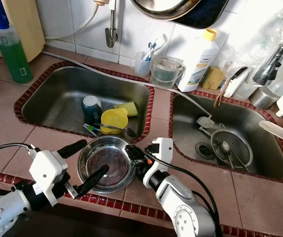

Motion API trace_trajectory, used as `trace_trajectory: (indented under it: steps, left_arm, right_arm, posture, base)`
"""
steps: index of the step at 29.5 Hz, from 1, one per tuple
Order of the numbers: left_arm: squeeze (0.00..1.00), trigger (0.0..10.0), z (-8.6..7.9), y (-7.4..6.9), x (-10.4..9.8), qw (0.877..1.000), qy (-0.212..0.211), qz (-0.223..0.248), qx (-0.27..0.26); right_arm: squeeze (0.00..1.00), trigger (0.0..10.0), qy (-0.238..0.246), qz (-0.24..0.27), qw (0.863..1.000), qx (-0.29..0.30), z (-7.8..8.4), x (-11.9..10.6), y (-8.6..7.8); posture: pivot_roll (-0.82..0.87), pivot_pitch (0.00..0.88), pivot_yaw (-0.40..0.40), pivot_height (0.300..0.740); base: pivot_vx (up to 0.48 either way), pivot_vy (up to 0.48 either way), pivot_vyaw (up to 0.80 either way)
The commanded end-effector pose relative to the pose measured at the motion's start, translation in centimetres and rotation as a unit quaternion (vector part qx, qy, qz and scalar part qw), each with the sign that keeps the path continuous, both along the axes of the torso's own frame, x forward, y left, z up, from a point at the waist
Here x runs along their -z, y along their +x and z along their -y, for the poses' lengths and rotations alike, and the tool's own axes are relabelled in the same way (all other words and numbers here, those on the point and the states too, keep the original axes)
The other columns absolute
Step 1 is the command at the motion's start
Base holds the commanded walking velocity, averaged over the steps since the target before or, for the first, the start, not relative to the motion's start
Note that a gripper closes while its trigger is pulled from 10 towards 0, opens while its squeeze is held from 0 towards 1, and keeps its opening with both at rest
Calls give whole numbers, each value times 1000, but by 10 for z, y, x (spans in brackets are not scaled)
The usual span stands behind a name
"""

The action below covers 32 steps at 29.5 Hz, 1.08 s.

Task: Kitchen organization

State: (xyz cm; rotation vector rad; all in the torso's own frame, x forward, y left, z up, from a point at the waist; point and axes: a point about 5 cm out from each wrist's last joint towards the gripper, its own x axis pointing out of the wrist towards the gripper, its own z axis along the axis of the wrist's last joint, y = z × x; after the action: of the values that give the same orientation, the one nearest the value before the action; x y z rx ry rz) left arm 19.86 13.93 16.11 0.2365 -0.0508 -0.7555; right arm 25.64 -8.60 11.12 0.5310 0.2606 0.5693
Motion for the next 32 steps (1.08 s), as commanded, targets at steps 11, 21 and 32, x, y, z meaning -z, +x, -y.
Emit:
trace_trajectory:
  steps: [11,21,32]
  left_arm:
    - [0,10000,-4,19,-2,999,-25,8,-29]
    - [0,10000,0,39,-6,995,-70,18,-75]
    - [0,10000,-4,59,-15,987,-101,37,-122]
  right_arm:
    - [0,6275,-41,98,993,57,16,-9,3]
    - [0,10000,-73,192,973,106,23,-29,11]
    - [0,10000,-87,242,953,163,33,-42,25]
  posture:
    - [-70,26,-121,740]
    - [-100,3,-103,740]
    - [-107,0,-91,740]
  base:
    - [0,0,0]
    - [0,0,0]
    - [0,0,0]
